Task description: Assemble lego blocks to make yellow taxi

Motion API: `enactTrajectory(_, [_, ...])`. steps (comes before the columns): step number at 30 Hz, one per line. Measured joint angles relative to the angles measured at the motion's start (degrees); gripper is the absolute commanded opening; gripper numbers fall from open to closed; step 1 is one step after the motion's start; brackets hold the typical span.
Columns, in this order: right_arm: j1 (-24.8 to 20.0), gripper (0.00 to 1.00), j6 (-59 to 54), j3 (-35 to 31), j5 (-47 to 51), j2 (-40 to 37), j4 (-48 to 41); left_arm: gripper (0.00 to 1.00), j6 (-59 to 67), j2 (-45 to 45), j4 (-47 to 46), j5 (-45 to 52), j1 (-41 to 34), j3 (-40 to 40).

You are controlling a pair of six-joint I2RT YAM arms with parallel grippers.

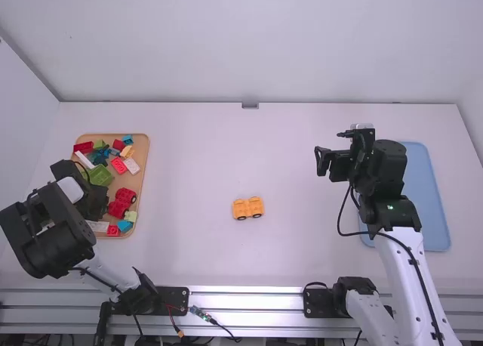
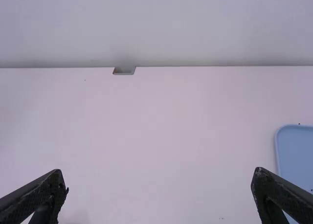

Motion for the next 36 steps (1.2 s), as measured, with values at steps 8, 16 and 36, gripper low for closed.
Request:
enactTrajectory(8, [0.0, 0.99, 0.0, 0.0, 0.0, 0.0, 0.0, 0.02, -4.5, 0.0, -10.8, -0.4, 0.0, 8.3])
enactTrajectory(16, [0.0, 0.99, 0.0, 0.0, 0.0, 0.0, 0.0, 0.02, -9.9, -1.0, -18.1, -1.4, -1.3, 12.3])
enactTrajectory(36, [0.0, 0.99, 0.1, 0.0, -0.2, 0.0, -0.3, 0.02, -42.5, -17.1, -22.8, -7.9, -41.6, 2.6])
